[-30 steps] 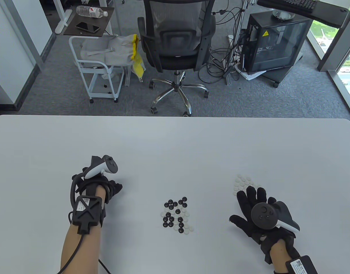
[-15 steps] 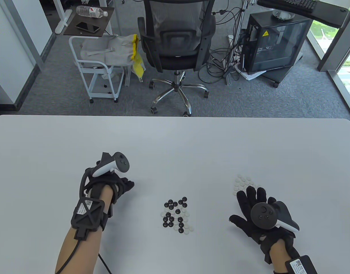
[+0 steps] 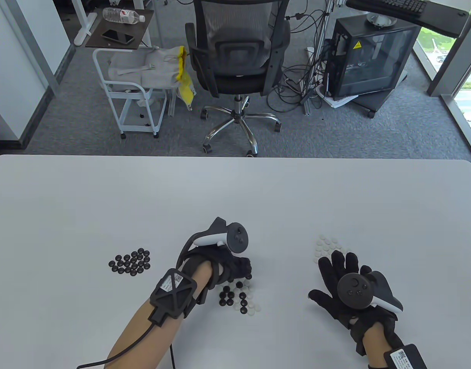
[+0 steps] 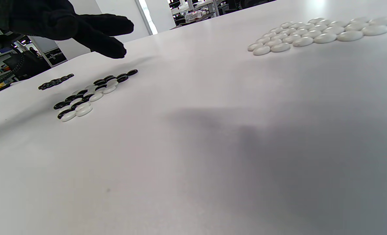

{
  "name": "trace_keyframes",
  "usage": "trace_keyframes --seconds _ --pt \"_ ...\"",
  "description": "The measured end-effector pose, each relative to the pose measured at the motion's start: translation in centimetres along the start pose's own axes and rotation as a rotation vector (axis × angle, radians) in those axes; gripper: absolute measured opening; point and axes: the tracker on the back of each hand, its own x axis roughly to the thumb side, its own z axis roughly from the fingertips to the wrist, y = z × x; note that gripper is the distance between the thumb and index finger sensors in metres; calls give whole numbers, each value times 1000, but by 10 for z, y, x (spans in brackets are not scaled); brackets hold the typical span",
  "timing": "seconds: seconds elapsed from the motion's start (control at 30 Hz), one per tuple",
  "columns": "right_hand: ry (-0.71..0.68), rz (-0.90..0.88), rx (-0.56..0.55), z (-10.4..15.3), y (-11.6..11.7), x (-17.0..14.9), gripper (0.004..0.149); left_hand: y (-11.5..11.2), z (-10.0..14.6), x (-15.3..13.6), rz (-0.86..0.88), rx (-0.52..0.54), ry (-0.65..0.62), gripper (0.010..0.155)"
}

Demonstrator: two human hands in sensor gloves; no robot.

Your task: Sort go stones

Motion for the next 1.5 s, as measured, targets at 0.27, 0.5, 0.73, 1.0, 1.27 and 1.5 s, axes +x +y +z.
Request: trace_keyframes --seconds 0.27,0.5,0.73,1.0,1.27,1.5 --pt "-2 0 3 0 0 0 87 -8 -23 2 -36 -31 51 69" --pt "0 1 6 0 0 0 86 5 -16 -53 167 19 202 68" --pt "-1 -1 2 1 -1 0 86 -3 22 -114 274 22 364 68" --pt "1 6 0 0 0 0 87 -16 58 -150 271 9 493 68" --pt "8 -4 2 1 0 -1 87 -24 77 -172 270 0 597 68" --pt "10 -4 6 0 0 -1 87 -26 82 -179 283 -14 637 69"
